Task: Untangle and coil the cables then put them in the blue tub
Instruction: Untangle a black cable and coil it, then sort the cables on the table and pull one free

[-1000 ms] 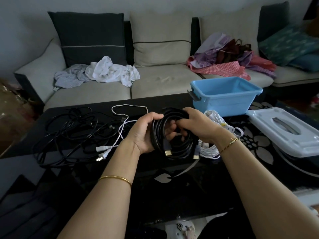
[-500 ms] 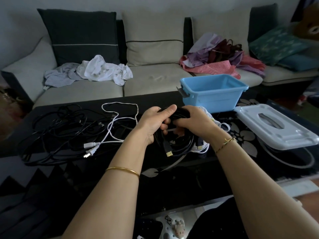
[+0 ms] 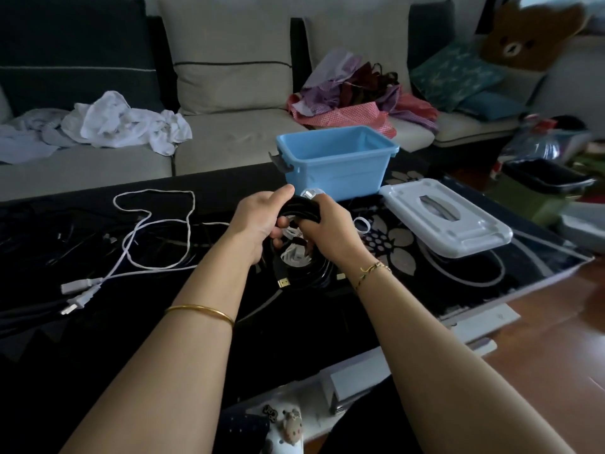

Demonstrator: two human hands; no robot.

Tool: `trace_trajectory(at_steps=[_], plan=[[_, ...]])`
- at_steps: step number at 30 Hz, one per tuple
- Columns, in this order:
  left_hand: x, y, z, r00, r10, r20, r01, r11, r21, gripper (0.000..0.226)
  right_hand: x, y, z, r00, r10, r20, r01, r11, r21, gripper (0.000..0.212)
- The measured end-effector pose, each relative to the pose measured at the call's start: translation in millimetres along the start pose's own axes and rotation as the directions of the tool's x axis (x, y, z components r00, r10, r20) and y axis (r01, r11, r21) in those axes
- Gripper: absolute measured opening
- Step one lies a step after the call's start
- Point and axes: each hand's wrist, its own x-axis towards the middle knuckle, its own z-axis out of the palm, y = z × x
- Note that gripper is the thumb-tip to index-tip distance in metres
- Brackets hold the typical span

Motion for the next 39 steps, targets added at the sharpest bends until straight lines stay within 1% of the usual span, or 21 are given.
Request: trace_trajectory(at_steps=[2,6,8,10,11,12,13,14,16,17,18,19,20,21,23,24,27,29,31,34,39], plan=[[1.6,-1.4,4.1,1.0,0.0,0.023,0.0,1.0,0.001,0.031,-0.7,2.9,-6.5,0.999,0.023,0.042,-0.025,0.998,0.064,0.018],[2.1,-2.1,13.4,0.997,-0.01,0.071,0.011,1.0,-0.02,0.028,-1.7,12.0,-24.4,0.988,0.059,0.144,-0.076,0.99,0.121,0.016],[3.2,-3.1,18.1,0.997,-0.012,0.077,0.013,1.0,-0.022,0.027,-3.0,16.3,-31.0,0.972,0.087,0.22,-0.14,0.961,0.239,0.018],[5.0,-4.0,20.7,0.997,-0.015,0.071,0.017,1.0,-0.025,0.027,-3.7,21.1,-38.2,0.95,0.087,0.301,-0.207,0.895,0.396,0.018],[6.0,-4.1,21.4,0.997,-0.019,0.07,0.021,0.999,-0.036,0.028,-2.6,23.3,-42.7,0.947,0.092,0.307,-0.228,0.867,0.443,0.023],[7.0,-3.7,22.3,0.997,-0.023,0.074,0.028,0.998,-0.055,0.028,0.6,27.5,-47.3,0.954,0.127,0.273,-0.246,0.852,0.463,0.032],[8.1,-2.8,22.5,0.997,-0.026,0.077,0.032,0.997,-0.074,0.027,4.2,32.3,-52.0,0.962,0.193,0.196,-0.265,0.838,0.477,0.039],[9.5,-1.5,22.8,0.997,-0.029,0.073,0.035,0.995,-0.091,0.025,9.2,39.4,-56.5,0.957,0.277,0.092,-0.284,0.819,0.498,0.038],[12.9,1.9,23.4,0.998,-0.04,0.054,0.046,0.992,-0.12,0.021,19.5,59.5,-64.1,0.897,0.423,-0.129,-0.303,0.8,0.518,0.019],[15.0,3.3,23.4,0.998,-0.047,0.049,0.054,0.989,-0.141,0.019,25.4,71.8,-66.0,0.855,0.468,-0.223,-0.328,0.822,0.466,0.013],[18.4,4.5,23.5,0.997,-0.053,0.049,0.06,0.985,-0.163,0.019,33.3,86.2,-66.8,0.819,0.491,-0.298,-0.371,0.848,0.378,0.017],[19.3,5.9,23.5,0.997,-0.056,0.05,0.065,0.981,-0.182,0.019,38.6,98.7,-67.8,0.797,0.489,-0.355,-0.407,0.869,0.281,0.026],[21.2,7.0,22.9,0.997,-0.059,0.054,0.069,0.976,-0.205,0.02,44.6,108.4,-67.8,0.792,0.464,-0.396,-0.428,0.886,0.182,0.033],[22.9,7.9,21.7,0.996,-0.063,0.058,0.074,0.971,-0.229,0.02,51.0,114.3,-67.4,0.807,0.424,-0.411,-0.433,0.898,0.076,0.038],[25.5,9.3,18.4,0.996,-0.071,0.061,0.085,0.958,-0.274,0.023,66.2,119.0,-66.6,0.864,0.332,-0.378,-0.403,0.906,-0.125,0.044],[27.4,9.2,16.2,0.995,-0.077,0.061,0.092,0.952,-0.291,0.024,74.2,119.7,-65.5,0.892,0.29,-0.347,-0.371,0.908,-0.194,0.047],[29.1,8.8,13.0,0.994,-0.091,0.06,0.105,0.943,-0.317,0.023,92.3,119.7,-63.0,0.953,0.186,-0.24,-0.262,0.905,-0.335,0.052],[29.6,7.2,13.0,0.993,-0.1,0.061,0.114,0.941,-0.32,0.023,101.2,125.5,-59.7,0.969,0.186,-0.165,-0.241,0.864,-0.442,0.05],[28.8,6.2,14.1,0.992,-0.105,0.068,0.121,0.939,-0.321,0.023,106.8,132.2,-58.4,0.962,0.241,-0.126,-0.272,0.826,-0.494,0.045],[28.1,5.5,14.7,0.992,-0.108,0.072,0.125,0.94,-0.317,0.023,108.5,137.1,-58.0,0.95,0.3,-0.087,-0.301,0.805,-0.511,0.035],[28.6,4.4,13.0,0.99,-0.117,0.079,0.137,0.936,-0.324,0.022,106.3,141.2,-58.2,0.951,0.266,-0.16,-0.31,0.816,-0.488,0.026]])
